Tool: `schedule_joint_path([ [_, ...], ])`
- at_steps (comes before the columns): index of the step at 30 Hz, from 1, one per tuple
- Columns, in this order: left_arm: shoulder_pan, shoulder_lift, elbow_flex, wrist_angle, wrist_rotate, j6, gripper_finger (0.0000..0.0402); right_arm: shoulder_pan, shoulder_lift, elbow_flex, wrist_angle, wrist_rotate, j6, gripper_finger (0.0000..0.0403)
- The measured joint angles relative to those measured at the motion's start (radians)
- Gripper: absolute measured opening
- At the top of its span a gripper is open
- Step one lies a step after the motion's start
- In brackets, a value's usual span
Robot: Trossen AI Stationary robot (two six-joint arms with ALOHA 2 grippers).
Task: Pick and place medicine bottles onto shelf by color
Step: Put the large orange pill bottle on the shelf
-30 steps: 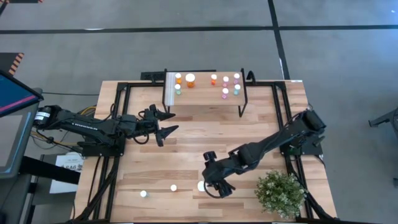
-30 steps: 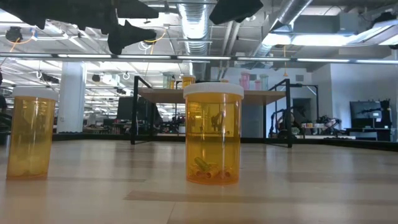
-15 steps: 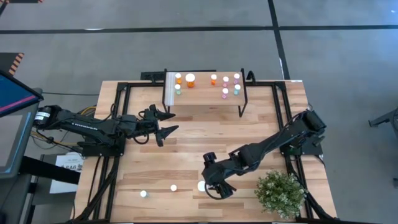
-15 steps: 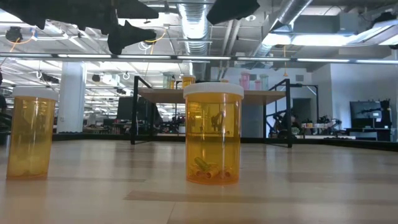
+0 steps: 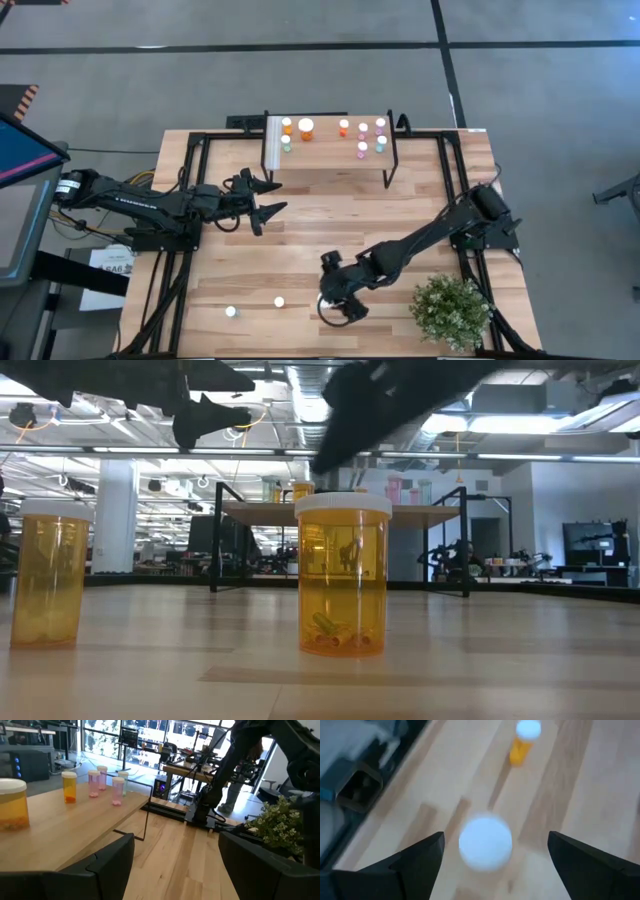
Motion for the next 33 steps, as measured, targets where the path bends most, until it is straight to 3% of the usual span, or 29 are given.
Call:
schedule_joint_path([
  [21,0.000,0.000,0.000,0.004,-0.001,0.000,0.0277,0.005,0.086,0.000,0.028,-0.007,0.019,0.0370],
  [33,0.000,0.000,0.000,0.005,-0.001,-0.002,0.0277,0.005,0.086,-0.002,0.019,-0.006,0.019,0.0276],
])
